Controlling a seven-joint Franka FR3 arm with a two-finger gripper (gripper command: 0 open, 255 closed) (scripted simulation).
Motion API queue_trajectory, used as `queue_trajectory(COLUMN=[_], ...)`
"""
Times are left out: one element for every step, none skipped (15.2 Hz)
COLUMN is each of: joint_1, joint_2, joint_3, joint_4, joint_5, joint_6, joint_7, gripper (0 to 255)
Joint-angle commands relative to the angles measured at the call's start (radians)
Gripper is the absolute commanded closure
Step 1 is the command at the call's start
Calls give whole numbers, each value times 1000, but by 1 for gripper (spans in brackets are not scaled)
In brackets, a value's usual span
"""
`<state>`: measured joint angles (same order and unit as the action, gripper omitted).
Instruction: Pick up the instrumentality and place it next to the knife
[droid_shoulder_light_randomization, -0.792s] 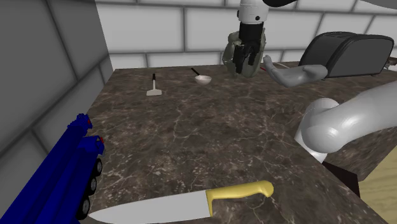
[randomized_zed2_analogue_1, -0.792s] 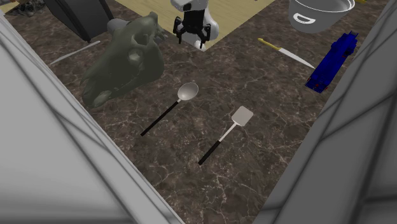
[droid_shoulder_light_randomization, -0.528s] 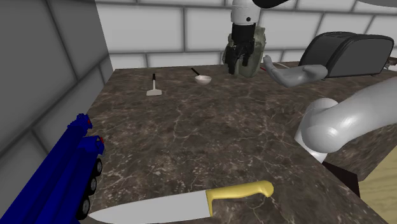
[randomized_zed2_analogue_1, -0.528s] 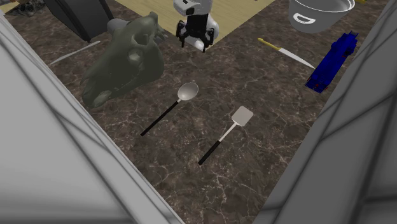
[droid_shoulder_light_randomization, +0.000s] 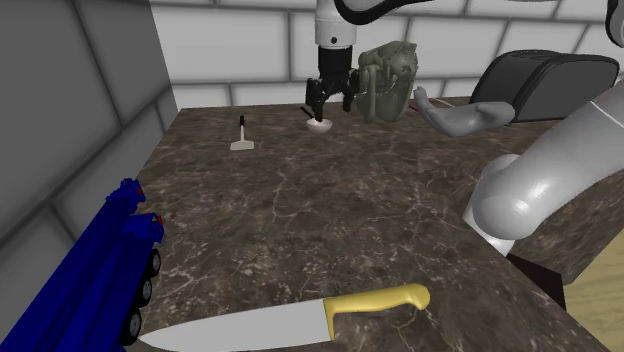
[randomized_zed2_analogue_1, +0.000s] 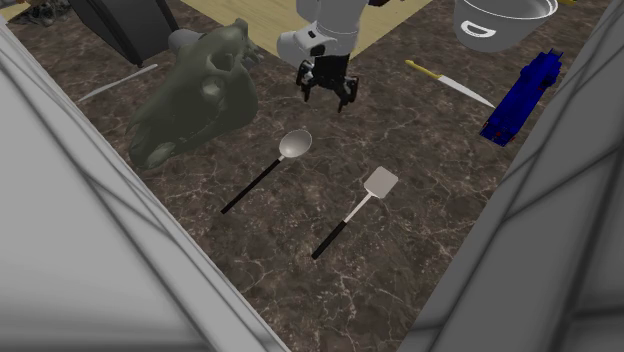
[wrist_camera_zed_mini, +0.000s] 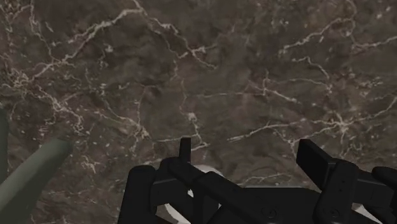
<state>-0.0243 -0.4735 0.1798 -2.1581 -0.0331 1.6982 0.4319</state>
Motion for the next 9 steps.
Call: queue_trajectory(joint_1=[-7,-10,-13,-16,-18,-20,-21,-21,-21], joint_2=[75,113,150,189,227,266,306,346,386], joint_3=[25,36,46,55,64,73,80,87,93], joint_4=[58,87,117,149,182,216,252,290,330], joint_5=[5,5,3,1,-3,-8,-13,-20,-27], joint_6=[18,27,36,43,48,53,57,59,60], joint_7=[63,92,121,149,178,206,234,262,290], gripper=[0,0,0,0,0,0,0,0,0])
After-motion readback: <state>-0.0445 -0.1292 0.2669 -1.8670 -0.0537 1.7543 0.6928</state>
